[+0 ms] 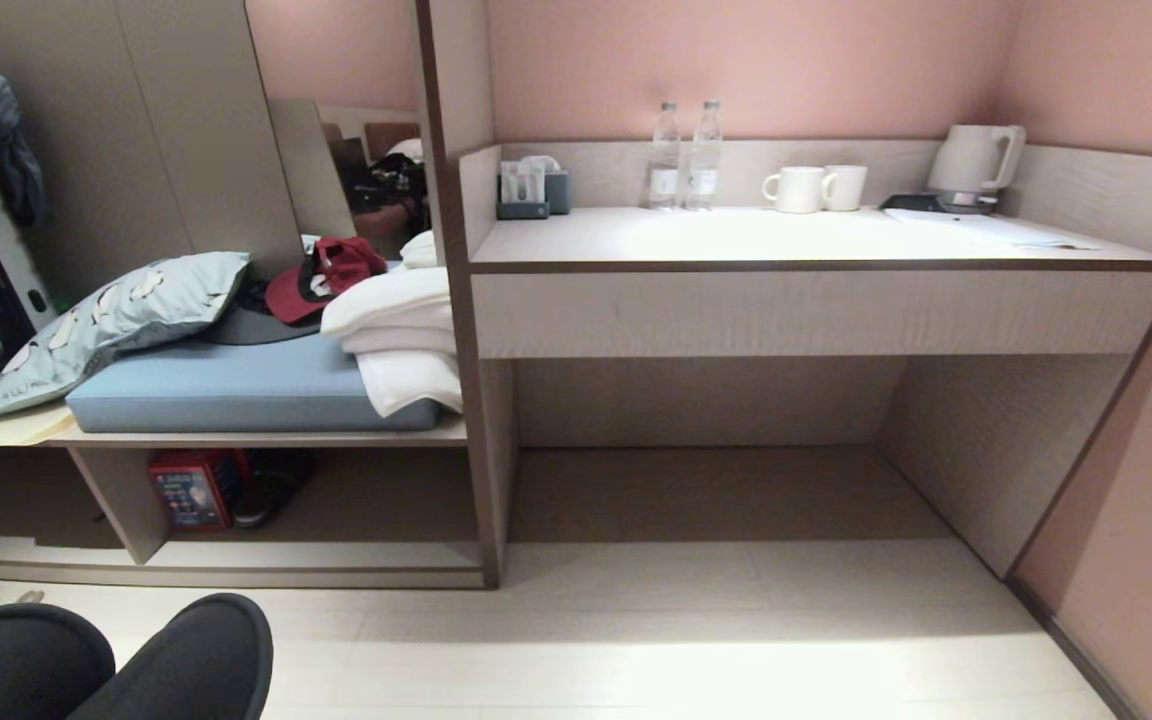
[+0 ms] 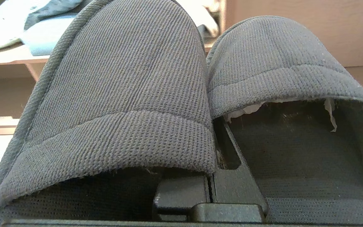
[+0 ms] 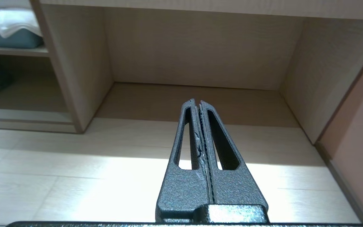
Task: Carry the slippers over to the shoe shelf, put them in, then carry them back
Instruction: Place the slippers into the shoe cabinet
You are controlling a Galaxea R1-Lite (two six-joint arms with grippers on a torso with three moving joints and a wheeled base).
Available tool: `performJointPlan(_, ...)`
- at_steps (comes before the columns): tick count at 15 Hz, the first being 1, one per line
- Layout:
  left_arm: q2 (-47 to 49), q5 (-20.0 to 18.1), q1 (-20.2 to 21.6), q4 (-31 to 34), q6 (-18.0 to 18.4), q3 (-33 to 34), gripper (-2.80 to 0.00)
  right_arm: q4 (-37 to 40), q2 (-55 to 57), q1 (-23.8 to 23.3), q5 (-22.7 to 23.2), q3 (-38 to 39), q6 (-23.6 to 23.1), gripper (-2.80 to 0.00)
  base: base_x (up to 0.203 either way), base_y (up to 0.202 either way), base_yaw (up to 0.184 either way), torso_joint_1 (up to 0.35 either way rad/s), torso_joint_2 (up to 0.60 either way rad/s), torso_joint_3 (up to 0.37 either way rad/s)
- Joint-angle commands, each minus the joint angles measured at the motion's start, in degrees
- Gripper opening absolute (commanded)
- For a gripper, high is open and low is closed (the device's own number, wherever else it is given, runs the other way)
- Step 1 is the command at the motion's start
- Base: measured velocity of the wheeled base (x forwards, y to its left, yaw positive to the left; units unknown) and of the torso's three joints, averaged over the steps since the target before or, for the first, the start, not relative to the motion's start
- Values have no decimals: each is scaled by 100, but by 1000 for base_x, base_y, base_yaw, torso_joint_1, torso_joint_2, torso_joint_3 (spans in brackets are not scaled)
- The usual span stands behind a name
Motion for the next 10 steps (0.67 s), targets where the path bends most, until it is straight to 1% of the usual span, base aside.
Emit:
performJointPlan(1, 0, -2, 2, 1, -5, 0, -280, 1, -1, 9, 1, 0, -4, -280, 0, 196, -1, 2, -1, 3)
performJointPlan(5, 0, -11, 2, 1, 4, 0, -280, 1, -1, 0, 1, 0, -4, -280, 0, 193, -2, 3, 2, 0)
performJointPlan(7, 0, -11, 2, -8, -5, 0, -280, 1, 1, 2, 1, 0, -4, -280, 0, 145, -3, 4, 5, 5)
performJointPlan(10, 0, 6, 2, -8, -49, 0, -280, 1, 0, 7, 1, 0, -4, -280, 0, 0, 0, 0, 0, 0)
